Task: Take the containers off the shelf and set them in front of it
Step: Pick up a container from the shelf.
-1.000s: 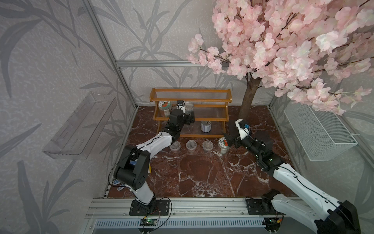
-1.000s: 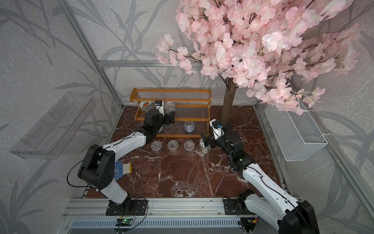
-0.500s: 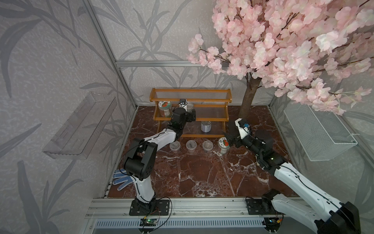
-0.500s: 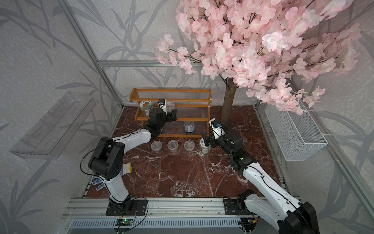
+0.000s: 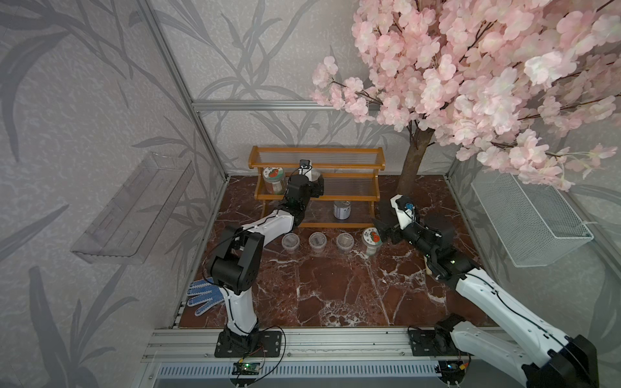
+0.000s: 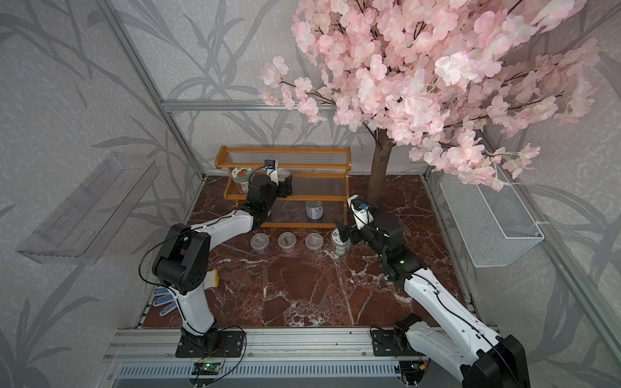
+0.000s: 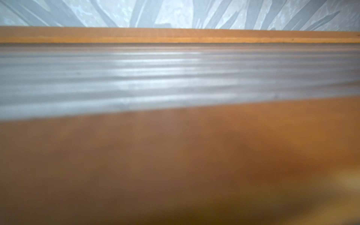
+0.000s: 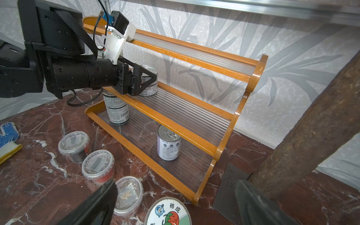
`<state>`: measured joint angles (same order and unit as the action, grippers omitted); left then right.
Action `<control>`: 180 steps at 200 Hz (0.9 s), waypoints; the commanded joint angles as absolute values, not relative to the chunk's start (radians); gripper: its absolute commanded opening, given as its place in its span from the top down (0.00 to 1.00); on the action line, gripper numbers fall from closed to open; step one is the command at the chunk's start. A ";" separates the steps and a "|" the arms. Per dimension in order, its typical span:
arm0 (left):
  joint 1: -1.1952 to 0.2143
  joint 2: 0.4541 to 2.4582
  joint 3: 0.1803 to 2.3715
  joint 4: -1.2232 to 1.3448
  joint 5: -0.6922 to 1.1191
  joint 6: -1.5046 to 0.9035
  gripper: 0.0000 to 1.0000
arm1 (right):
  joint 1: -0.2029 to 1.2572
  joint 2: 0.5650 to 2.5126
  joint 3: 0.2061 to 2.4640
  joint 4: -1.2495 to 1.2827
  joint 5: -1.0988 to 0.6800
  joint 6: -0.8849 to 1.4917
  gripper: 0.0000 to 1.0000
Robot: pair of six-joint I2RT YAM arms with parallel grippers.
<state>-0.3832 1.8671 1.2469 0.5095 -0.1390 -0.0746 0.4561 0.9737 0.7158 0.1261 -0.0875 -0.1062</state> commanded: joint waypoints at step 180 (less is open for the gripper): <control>-0.393 1.648 1.151 0.407 -0.128 -0.064 0.29 | 0.436 1.038 0.745 0.179 -0.140 -0.096 0.01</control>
